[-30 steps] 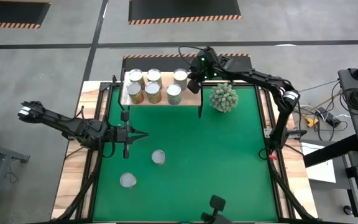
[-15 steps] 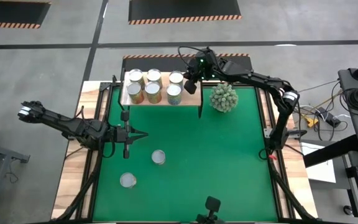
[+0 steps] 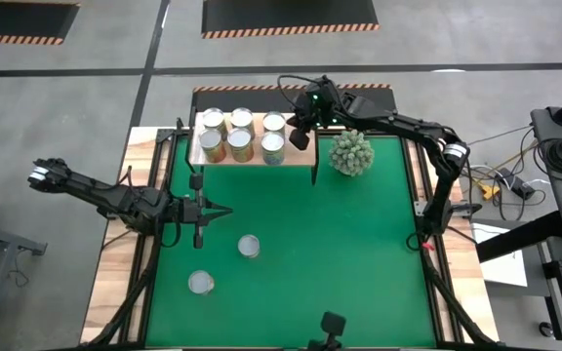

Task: Pick and place cans onto a shelf
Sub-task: Adjust the canned goods on the shelf

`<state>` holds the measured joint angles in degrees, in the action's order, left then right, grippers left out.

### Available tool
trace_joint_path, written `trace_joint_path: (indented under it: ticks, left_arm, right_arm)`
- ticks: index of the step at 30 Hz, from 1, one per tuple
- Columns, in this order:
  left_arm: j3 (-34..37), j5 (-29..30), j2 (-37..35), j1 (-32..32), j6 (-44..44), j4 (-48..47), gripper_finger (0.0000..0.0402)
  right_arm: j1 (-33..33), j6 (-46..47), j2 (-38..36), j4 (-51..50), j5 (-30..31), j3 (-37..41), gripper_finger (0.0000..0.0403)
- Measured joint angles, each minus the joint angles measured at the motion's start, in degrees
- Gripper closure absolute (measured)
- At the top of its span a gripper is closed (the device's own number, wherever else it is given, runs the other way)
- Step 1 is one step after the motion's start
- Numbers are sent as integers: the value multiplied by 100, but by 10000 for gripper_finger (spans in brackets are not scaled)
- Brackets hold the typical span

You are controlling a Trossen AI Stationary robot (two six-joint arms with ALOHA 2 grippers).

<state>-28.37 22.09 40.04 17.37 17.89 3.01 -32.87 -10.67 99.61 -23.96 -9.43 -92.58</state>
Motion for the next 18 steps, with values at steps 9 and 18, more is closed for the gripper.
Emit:
trace_joint_path:
  ticks: [9, 18]
  left_arm:
    - [1, 0, 0, 0, 0, 1, 402]
    - [1, 0, 1, 0, 0, -2, 402]
  right_arm:
    - [64, -45, 106, 340, 40, 2, 394]
    - [141, -44, -339, -534, 50, -262, 394]
